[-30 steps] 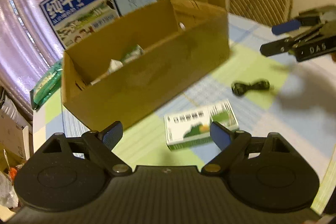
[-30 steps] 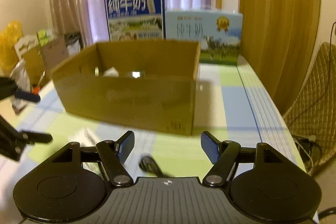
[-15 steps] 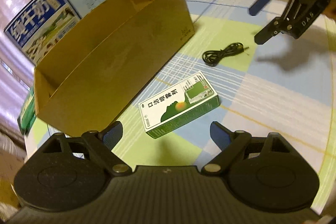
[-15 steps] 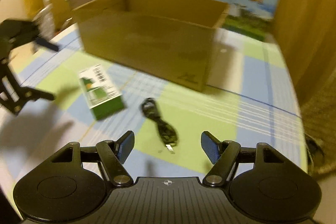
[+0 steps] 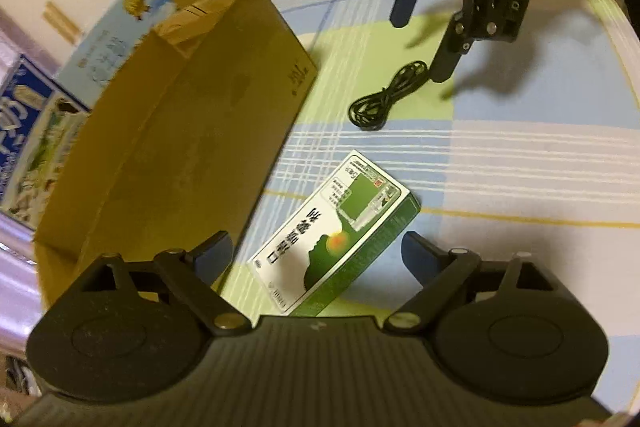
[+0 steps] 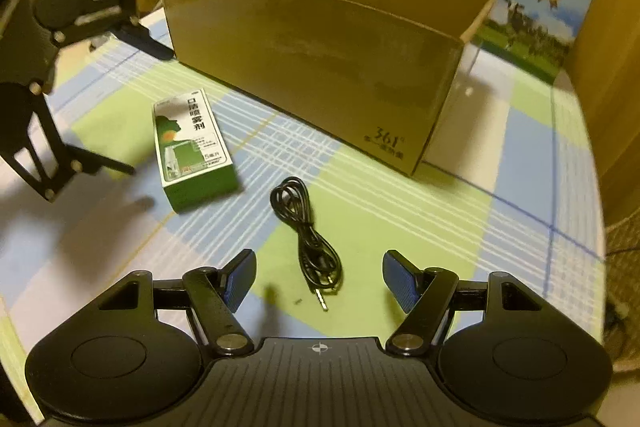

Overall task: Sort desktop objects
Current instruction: 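Grasp the black cable with the right gripper while the left gripper grasps the green-and-white box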

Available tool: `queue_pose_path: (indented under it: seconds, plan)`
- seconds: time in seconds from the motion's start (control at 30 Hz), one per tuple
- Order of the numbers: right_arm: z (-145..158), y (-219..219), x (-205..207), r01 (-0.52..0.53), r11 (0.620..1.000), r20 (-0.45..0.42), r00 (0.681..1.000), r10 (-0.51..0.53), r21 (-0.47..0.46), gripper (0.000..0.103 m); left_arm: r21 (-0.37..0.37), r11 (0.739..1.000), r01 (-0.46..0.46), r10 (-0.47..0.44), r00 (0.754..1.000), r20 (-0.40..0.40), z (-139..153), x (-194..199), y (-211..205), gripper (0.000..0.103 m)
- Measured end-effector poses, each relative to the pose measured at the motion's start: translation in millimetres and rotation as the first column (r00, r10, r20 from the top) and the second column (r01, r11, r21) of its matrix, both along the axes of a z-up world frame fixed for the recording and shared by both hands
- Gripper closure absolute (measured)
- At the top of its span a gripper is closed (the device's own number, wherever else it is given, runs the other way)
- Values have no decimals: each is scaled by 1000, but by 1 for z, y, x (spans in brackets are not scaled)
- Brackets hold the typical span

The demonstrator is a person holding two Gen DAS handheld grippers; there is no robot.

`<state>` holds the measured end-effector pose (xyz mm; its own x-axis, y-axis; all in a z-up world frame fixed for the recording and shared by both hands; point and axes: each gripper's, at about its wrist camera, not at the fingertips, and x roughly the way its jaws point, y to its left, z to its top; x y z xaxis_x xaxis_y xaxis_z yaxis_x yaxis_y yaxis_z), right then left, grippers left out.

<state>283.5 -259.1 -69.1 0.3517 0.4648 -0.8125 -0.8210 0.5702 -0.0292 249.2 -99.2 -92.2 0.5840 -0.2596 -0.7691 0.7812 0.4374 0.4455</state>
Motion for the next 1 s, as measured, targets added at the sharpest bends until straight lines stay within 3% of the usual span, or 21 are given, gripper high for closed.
queue_pose_path:
  seconds: [0.23,0.37,0.57,0.73,0.87,0.97,1.0]
  plan:
    - [-8,11,6,-47,999,-43,998,46,-27,36,-47,997,58,-62,993,-97,-6,31,-5,15]
    - [-11,16,14,-45,999,-44,998,43,-27,36,-88,996,30,-46,981,-190,-12,46,-4,25]
    - [-15,26,23,-57,998,-46,997,56,-18,39,-105,995,-4,-19,976,-217,-17,46,-4,28]
    - [-20,34,31,-52,999,-87,995,51,-10,57,-108,993,-57,29,971,-237,-10,38,-3,40]
    - [-24,35,29,-57,998,-102,993,54,-30,62,-124,986,-115,76,956,-284,-3,25,1,51]
    - [-23,32,27,-48,998,-118,992,44,-30,71,-136,980,-143,95,946,-309,1,11,2,52]
    - [-22,31,27,-45,999,-128,991,42,-26,79,-134,979,-151,104,946,-306,1,6,2,52]
